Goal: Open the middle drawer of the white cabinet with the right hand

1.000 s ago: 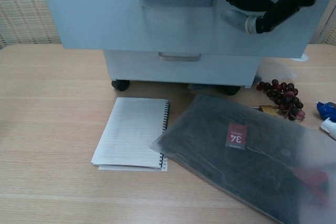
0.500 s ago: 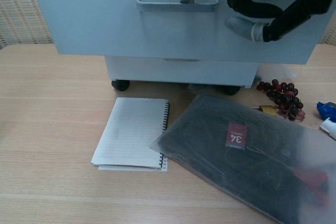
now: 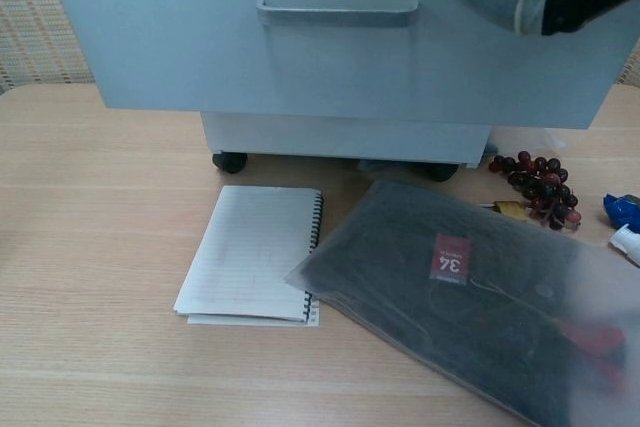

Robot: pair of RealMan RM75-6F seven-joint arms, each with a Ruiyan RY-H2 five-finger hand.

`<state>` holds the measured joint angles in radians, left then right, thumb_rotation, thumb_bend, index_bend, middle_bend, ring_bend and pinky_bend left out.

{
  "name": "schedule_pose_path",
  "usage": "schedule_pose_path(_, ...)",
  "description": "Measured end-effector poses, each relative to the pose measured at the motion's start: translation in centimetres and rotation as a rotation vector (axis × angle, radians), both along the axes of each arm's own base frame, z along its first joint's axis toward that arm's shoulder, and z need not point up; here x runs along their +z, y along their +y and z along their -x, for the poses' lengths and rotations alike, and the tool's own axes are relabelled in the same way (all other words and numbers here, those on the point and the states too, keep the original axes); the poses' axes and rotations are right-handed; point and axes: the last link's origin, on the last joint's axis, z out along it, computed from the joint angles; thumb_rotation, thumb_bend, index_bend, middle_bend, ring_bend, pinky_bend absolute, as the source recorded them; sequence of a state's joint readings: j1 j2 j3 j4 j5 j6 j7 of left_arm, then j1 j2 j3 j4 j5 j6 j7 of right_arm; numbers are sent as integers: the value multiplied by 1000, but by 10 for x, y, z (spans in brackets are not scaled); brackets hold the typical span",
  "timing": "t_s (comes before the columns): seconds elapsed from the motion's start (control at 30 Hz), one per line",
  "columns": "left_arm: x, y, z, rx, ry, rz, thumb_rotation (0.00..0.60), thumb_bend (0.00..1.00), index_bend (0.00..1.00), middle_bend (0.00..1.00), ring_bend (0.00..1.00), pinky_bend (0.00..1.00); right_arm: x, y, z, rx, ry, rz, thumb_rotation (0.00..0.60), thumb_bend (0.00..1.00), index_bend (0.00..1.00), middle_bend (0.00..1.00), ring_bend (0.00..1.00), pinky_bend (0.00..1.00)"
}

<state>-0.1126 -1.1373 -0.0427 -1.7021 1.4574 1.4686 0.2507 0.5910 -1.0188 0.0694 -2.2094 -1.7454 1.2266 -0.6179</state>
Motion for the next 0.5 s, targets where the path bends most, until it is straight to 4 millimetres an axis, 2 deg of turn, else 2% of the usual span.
schedule_pose_path(0.27,1,1,0,-3,-6,-4,600,311,89,8,28,94,36,13,31,-59,-114,124,600,473,241,755,813,919)
schedule_pose_path(0.37,2,1,1,-2,-7,-7,600,311,89,8,28,93,53,19,49,-102,-163,189,600,473,257,750,804,919)
schedule_pose_path(0.47,3,2,2,-2,-9,-10,600,311,89,7,28,93,70,27,75,-169,-205,269,600,473,263,741,792,918)
schedule_pose_path(0.5,3,2,2,-1,-11,-10,600,311,88,7,28,94,77,31,89,-209,-213,303,600,473,263,737,787,918)
